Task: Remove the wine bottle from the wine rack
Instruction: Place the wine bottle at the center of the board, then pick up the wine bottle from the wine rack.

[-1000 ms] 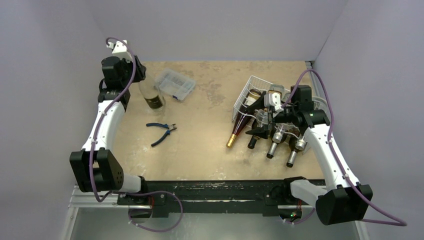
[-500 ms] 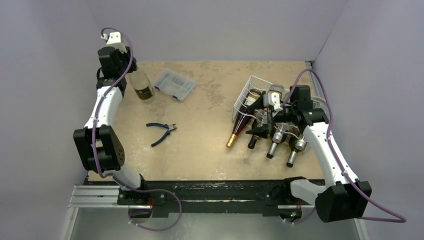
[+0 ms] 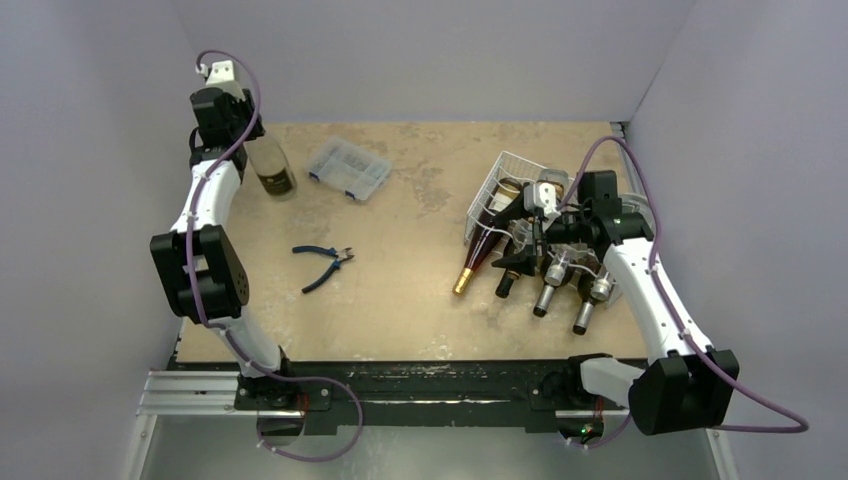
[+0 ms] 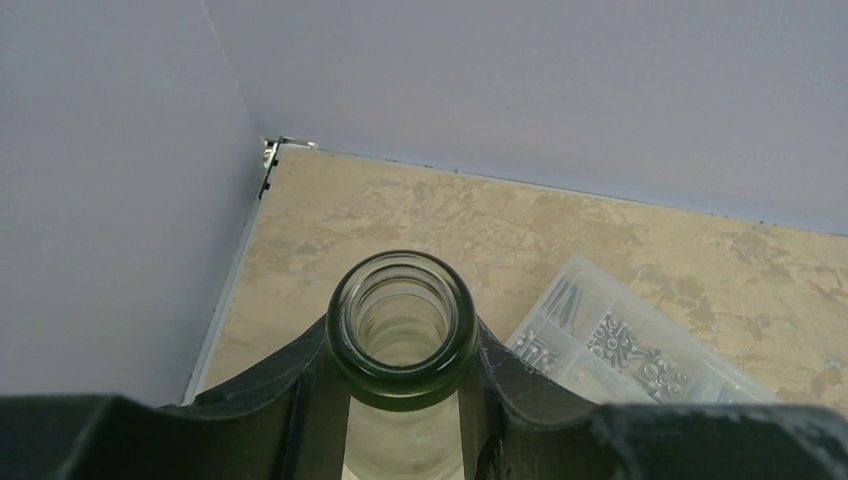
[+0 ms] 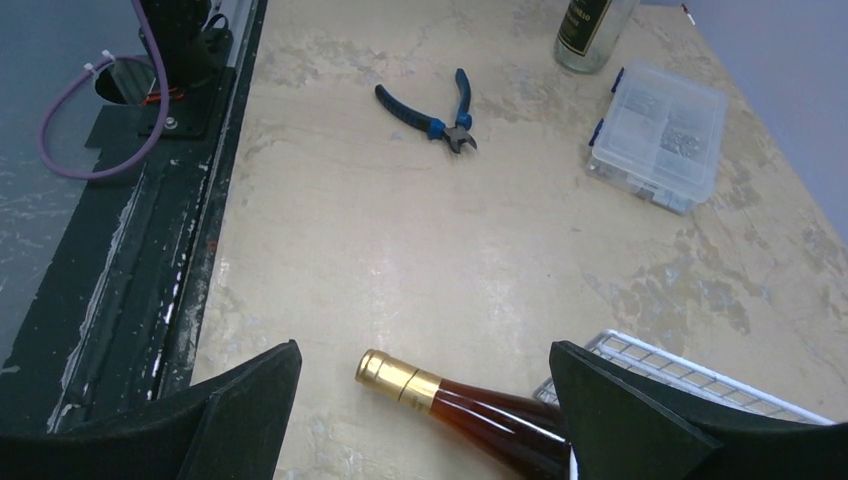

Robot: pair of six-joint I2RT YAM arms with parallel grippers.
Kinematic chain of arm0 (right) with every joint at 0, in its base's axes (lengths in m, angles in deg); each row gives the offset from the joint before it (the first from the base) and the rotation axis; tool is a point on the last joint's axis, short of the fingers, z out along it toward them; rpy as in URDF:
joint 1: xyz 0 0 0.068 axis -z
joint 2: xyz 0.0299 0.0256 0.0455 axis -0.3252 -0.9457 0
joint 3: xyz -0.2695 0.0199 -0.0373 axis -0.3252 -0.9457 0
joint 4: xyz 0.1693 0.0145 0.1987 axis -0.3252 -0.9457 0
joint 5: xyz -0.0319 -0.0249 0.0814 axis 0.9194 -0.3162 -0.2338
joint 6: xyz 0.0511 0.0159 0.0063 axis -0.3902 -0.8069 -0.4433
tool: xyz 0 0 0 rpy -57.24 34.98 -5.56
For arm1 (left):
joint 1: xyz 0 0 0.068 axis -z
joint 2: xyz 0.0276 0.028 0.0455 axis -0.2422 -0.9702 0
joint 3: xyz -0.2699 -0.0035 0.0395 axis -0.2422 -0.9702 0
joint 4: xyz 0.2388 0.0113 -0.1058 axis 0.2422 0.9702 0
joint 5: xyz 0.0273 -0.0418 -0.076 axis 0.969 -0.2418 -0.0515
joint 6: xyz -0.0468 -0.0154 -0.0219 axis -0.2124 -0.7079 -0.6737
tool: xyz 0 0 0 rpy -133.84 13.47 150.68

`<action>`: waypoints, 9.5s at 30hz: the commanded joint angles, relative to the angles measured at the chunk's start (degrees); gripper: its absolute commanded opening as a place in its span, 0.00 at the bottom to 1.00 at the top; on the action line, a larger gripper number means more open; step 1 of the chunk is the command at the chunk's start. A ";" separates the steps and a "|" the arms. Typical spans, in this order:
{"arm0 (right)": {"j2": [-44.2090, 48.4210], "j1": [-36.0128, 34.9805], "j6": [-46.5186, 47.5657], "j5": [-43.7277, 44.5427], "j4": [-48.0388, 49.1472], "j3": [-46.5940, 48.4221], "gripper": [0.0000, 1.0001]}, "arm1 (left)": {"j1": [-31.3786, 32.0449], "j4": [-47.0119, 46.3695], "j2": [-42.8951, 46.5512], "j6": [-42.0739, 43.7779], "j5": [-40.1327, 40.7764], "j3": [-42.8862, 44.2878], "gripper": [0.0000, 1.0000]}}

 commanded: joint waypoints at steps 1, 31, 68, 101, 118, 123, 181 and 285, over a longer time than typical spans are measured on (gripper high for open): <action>-0.20 0.45 0.77 -0.14 -0.37 0.88 0.99 | -0.81 -13.02 1.37 0.30 -0.96 6.47 0.00; 1.08 1.81 0.54 1.14 0.87 -0.09 0.99 | -1.41 -10.38 9.44 -3.22 -3.39 -1.86 0.91; 14.30 13.69 -4.36 -1.88 8.36 -8.28 0.99 | 6.73 18.94 64.01 -17.49 -27.59 -39.20 1.00; 16.35 18.61 -9.07 -3.34 10.93 -8.65 0.99 | 11.39 19.25 64.52 -12.35 -37.92 -46.00 1.00; 12.22 18.61 3.22 -1.40 -3.91 0.29 0.99 | 11.37 20.75 66.00 -12.77 -37.73 -45.75 1.00; 7.72 18.61 12.23 1.93 -15.97 8.50 0.99 | 11.37 21.29 65.88 -12.86 -37.67 -45.45 1.00; -4.80 0.38 43.13 23.98 -36.53 19.84 0.99 | 8.14 18.12 60.05 -15.58 -43.47 -45.83 1.00; -12.12 -12.30 36.39 24.13 2.00 13.42 0.17 | 8.14 18.95 54.54 -14.81 -42.90 -45.45 1.00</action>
